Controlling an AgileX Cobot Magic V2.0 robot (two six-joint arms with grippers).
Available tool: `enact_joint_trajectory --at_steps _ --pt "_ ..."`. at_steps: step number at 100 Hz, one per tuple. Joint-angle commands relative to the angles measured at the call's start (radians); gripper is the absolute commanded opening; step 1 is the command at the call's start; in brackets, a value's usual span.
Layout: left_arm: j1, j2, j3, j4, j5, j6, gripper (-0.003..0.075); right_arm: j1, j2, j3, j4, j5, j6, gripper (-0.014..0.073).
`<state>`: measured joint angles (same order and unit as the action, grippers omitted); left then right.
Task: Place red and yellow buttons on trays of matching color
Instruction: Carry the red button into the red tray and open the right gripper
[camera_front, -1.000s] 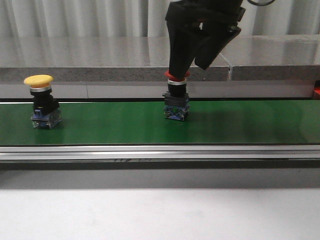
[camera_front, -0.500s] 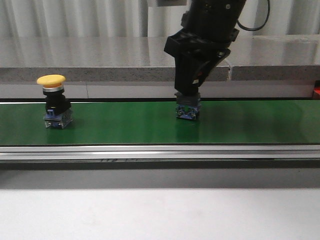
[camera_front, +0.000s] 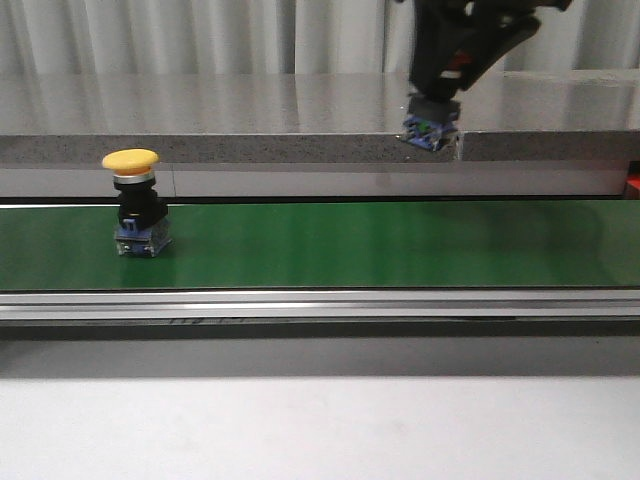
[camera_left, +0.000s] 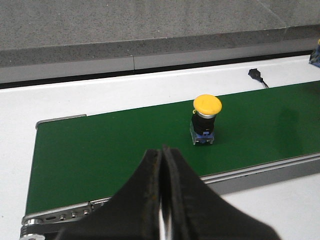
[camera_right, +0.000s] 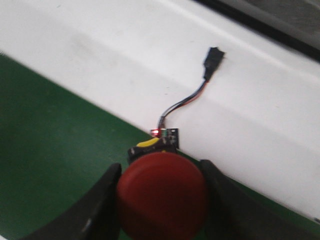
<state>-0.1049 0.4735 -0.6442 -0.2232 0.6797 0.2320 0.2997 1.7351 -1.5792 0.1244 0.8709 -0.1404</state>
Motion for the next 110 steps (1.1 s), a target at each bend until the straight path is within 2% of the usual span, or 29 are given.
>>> enact_joint_trajectory --at_steps 1,18,67,110 --pt "-0.009 0.005 -0.027 -0.023 -0.066 0.002 -0.0021 -0.06 -0.078 -0.033 -0.022 -0.025 0.049 0.0129" --pt "-0.009 0.005 -0.027 -0.023 -0.066 0.002 -0.0021 -0.187 -0.112 -0.033 -0.077 0.011 0.095 0.0129" --pt "-0.009 0.005 -0.027 -0.023 -0.066 0.002 -0.0021 -0.6 -0.122 -0.032 -0.077 0.023 0.165 0.0129" --pt "-0.009 0.005 -0.027 -0.023 -0.066 0.002 -0.0021 -0.857 -0.054 -0.032 -0.077 -0.057 0.216 0.0129"
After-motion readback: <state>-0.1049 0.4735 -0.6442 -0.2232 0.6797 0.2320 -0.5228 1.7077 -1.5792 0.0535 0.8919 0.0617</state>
